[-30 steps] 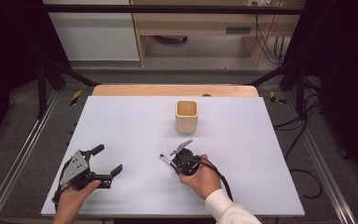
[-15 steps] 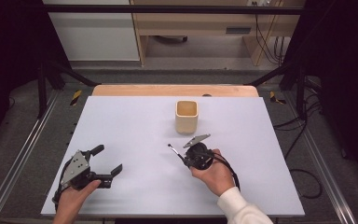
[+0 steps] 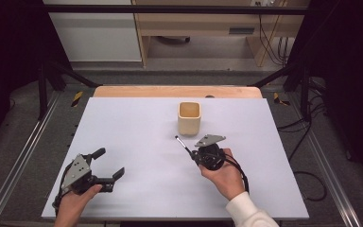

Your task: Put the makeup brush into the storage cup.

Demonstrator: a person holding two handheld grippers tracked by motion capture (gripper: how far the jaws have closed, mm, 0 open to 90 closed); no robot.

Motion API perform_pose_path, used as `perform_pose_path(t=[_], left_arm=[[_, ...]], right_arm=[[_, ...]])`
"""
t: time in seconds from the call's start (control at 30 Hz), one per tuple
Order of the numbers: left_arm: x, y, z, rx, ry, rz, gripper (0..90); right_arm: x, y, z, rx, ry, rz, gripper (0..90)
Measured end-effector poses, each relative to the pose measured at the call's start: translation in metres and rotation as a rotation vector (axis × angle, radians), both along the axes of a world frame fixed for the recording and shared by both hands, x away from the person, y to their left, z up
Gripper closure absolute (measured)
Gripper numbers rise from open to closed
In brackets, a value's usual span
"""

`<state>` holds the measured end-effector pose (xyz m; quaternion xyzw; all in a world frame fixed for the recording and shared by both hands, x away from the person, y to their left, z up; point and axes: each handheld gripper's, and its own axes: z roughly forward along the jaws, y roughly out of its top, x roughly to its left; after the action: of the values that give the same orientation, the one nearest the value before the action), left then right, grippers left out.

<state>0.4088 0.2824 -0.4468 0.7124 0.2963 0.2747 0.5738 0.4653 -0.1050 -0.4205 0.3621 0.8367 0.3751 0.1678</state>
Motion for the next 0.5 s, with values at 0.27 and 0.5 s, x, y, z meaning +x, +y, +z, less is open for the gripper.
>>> perform_pose_path(t=[0.27,0.5], left_arm=[[0.004,-0.02,0.008,0.017,0.022,-0.017,1.6],[0.01,-0.032,0.023,0.014,0.03,-0.018,2.1]], right_arm=[[-0.002,0.001,0.002,0.092,-0.118,0.005,83.8],[-0.001,0.003,0.003,0.139,-0.196,-0.005,83.7]])
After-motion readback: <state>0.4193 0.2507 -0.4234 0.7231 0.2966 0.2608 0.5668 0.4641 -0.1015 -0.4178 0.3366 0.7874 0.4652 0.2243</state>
